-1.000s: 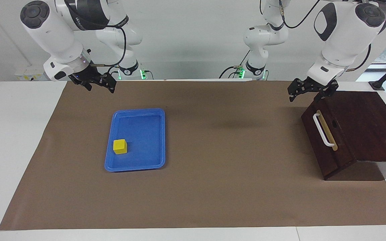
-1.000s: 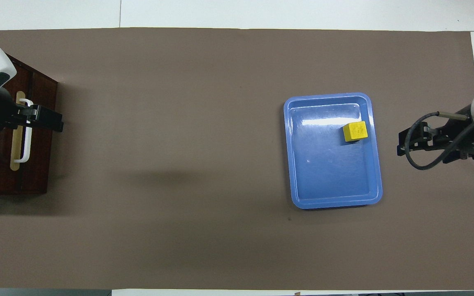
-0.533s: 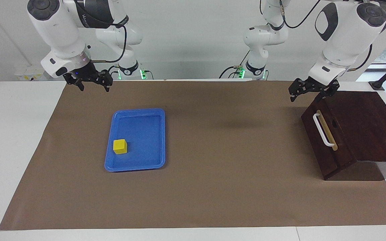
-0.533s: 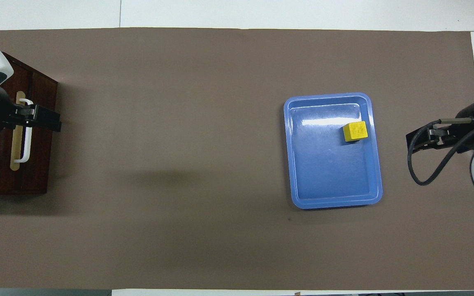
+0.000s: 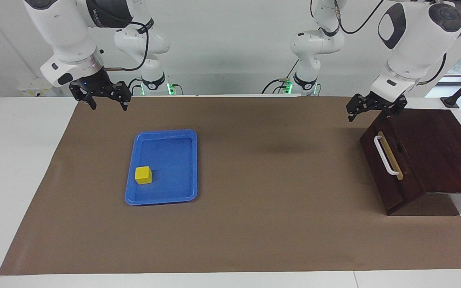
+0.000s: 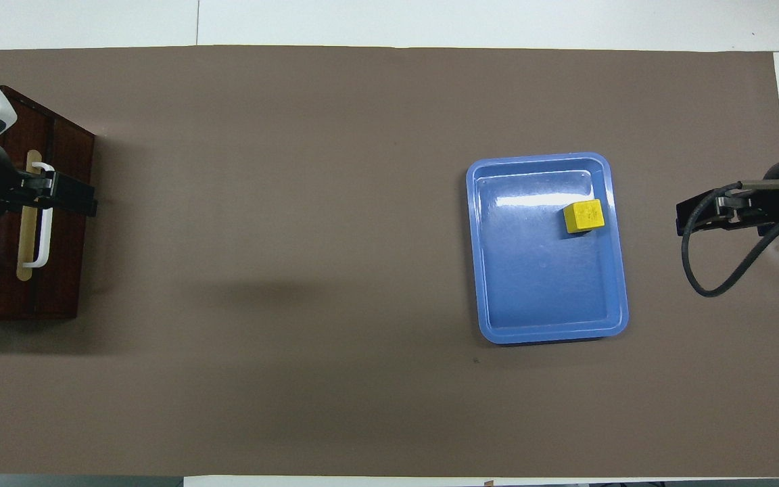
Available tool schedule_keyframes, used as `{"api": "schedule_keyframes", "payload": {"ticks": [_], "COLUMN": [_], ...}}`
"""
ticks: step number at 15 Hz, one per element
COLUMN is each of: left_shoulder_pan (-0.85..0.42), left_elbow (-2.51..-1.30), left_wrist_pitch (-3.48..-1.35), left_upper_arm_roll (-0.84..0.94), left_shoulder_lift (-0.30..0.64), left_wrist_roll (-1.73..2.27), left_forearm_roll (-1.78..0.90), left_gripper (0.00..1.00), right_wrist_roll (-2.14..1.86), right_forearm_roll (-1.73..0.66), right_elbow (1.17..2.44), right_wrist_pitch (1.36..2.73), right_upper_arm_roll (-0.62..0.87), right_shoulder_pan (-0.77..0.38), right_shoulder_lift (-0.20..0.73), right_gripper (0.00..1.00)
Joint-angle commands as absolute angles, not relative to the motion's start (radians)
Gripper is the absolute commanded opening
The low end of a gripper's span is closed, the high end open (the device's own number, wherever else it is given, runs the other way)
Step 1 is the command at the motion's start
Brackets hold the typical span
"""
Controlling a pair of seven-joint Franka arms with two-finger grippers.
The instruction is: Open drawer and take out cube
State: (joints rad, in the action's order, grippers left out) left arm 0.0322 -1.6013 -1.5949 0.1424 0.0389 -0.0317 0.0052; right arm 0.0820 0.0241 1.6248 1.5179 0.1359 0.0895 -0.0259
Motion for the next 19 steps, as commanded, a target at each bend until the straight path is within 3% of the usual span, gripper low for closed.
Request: {"api": "schedule_keyframes", "payload": {"ticks": [1,19], "left_shoulder_pan": [0.035,0.035], "left_elbow": [-1.626,-1.626], "left_wrist_pitch": [-1.605,-1.605], "left_upper_arm_roll": [0.138,0.137], "left_shoulder_lift": [0.014,0.014], "left_wrist_roll": [-0.040,-0.040], "left_forearm_roll": [-0.003,-0.003], "left_gripper": [1.00,1.00], "right_wrist_roll": [0.084,0.091], "right_forearm_roll": [0.005,-0.026], "right_elbow": [1.611,1.634], "right_wrist_pitch": [1.525,1.540], "right_upper_arm_roll": [0.140,0.140], "right_shoulder_pan": [0.098,0.104], "right_shoulder_lift": [-0.017,-0.026], "right_gripper": [1.00,1.00]}}
